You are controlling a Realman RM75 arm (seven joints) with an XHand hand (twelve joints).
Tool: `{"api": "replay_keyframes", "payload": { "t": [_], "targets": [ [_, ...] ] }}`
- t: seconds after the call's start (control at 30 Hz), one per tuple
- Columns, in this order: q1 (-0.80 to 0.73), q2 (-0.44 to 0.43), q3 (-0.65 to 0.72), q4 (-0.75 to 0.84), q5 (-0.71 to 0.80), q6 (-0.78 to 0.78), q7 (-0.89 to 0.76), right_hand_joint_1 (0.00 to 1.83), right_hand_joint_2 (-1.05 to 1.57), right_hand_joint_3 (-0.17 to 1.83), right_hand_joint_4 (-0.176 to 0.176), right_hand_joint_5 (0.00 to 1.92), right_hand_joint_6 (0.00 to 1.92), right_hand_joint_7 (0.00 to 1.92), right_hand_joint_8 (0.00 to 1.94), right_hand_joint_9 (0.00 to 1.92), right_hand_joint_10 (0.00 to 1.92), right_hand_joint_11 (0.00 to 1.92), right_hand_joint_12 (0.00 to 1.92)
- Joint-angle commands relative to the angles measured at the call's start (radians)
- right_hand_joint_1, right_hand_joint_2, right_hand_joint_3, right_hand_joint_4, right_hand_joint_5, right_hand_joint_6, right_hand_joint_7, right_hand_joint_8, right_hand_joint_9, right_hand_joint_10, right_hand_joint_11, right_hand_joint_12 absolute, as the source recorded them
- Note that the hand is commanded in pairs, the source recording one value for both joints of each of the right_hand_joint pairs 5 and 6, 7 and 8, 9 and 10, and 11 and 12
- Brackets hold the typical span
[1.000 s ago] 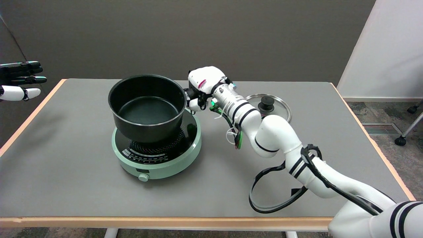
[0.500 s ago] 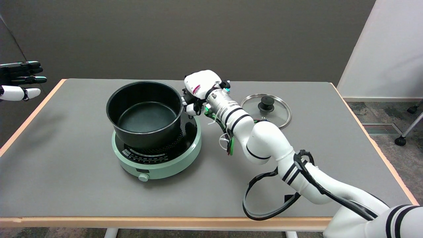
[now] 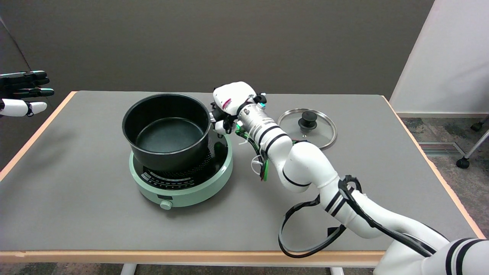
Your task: Place the pot onto the induction cooker.
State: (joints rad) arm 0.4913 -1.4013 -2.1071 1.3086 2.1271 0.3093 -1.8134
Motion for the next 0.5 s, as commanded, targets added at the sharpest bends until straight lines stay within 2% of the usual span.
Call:
{"api": "replay_keyframes", "payload": {
  "t": [0.03, 0.5],
  "targets": [
    [-0.021, -0.002, -0.01, 0.004, 0.038, 0.04, -0.022, 1.04, 1.13, 0.69, -0.093, 1.69, 1.69, 1.69, 1.69, 1.69, 1.69, 1.69, 1.69],
    [-0.026, -0.019, -0.011, -0.009, 0.049, 0.049, -0.029, 1.04, 1.14, 0.69, -0.094, 1.69, 1.69, 1.69, 1.69, 1.69, 1.69, 1.69, 1.69]
  ]
}}
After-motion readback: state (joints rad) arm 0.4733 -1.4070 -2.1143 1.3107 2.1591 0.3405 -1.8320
